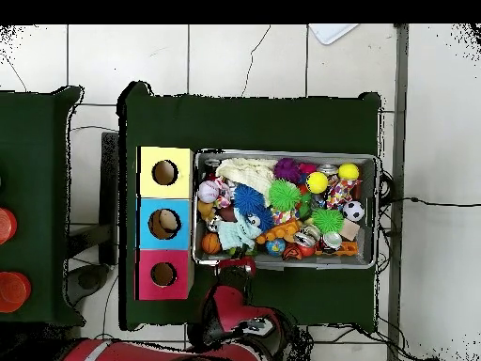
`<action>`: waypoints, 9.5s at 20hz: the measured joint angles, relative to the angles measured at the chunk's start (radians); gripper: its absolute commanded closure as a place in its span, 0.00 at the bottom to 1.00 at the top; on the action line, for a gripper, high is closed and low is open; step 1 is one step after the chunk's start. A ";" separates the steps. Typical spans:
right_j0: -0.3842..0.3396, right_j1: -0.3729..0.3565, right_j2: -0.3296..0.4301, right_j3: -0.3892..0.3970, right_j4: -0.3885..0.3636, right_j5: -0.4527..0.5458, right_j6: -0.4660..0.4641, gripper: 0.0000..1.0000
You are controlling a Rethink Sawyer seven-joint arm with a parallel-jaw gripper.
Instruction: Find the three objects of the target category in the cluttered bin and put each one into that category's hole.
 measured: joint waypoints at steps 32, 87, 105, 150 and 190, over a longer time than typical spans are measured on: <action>-0.222 -0.198 0.001 -0.117 -0.567 0.173 0.000 1.00; -1.191 -0.464 1.119 -0.143 -1.053 0.888 -0.020 1.00; -1.250 -0.362 1.112 -0.128 -1.052 1.034 -0.024 1.00; -1.186 -0.525 1.051 0.002 -1.598 0.864 -0.024 1.00; -1.272 -0.480 0.938 -0.107 -1.267 1.042 -0.149 0.00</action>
